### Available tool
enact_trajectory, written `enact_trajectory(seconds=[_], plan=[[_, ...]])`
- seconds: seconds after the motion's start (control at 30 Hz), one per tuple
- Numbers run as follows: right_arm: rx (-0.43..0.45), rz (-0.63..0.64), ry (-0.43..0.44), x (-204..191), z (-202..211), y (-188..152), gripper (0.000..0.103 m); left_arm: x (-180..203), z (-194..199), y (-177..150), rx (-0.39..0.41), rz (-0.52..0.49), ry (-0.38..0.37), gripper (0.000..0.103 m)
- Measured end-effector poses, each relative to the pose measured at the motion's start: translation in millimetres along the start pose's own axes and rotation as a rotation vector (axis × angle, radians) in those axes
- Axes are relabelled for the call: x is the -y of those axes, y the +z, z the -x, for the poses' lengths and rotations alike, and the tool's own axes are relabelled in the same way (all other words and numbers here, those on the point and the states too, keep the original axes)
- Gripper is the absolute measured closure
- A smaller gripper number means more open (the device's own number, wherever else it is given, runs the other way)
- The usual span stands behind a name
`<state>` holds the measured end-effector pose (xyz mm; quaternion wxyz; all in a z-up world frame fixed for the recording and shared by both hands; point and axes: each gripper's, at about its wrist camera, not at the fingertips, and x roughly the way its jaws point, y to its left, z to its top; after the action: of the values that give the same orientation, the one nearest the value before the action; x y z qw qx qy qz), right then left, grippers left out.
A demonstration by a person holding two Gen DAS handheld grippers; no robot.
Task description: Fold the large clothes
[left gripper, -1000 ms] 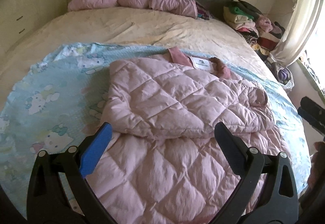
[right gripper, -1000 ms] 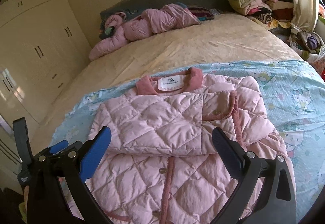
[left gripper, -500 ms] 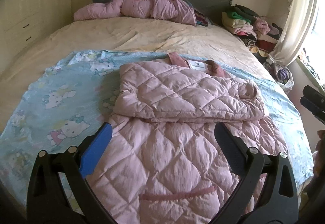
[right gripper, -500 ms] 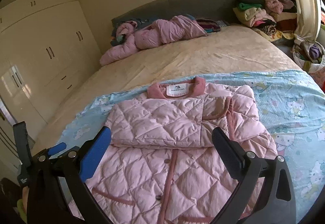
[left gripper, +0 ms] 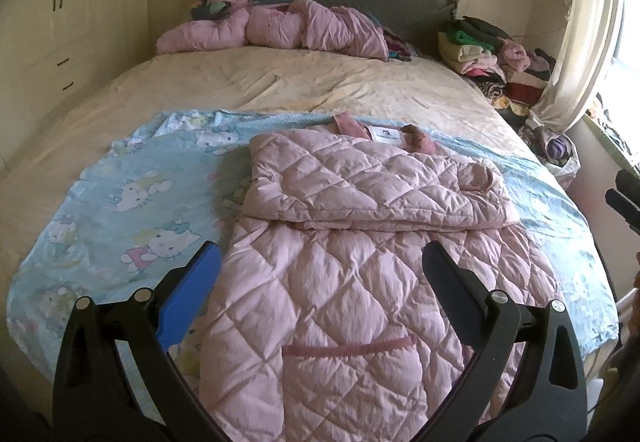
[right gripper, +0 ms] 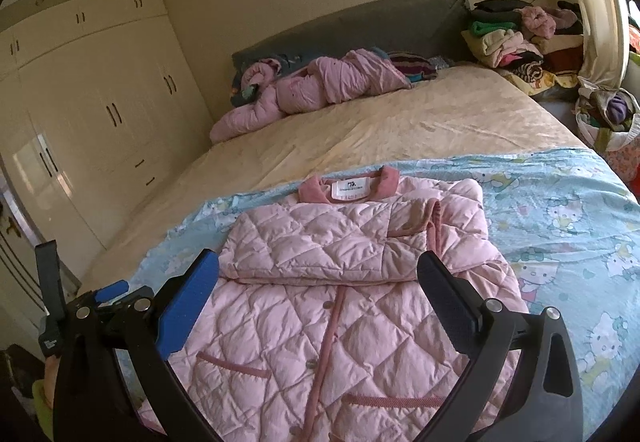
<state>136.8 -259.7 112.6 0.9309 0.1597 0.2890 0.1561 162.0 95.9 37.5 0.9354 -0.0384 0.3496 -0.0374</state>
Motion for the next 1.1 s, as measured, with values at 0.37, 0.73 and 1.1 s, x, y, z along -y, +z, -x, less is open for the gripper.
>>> enact_trajectory(seconds=[0.37, 0.73, 1.1], plan=[[0.021, -0.01, -0.003, 13.5, 34.3, -8.7, 0.004, -1.1, 22.3, -16.6, 0.004, -0.019, 0.045, 0.009], [0.008, -0.005, -0.021, 26.0, 53.4, -27.2, 0.004, -7.0, 31.3, -36.6, -0.013, -0.028, 0.074, 0.009], [-0.062, -0.009, -0.07, 47.6, 52.8, -62.0, 0.004, -21.8, 29.9, -69.3, -0.059, -0.049, 0.133, 0.009]])
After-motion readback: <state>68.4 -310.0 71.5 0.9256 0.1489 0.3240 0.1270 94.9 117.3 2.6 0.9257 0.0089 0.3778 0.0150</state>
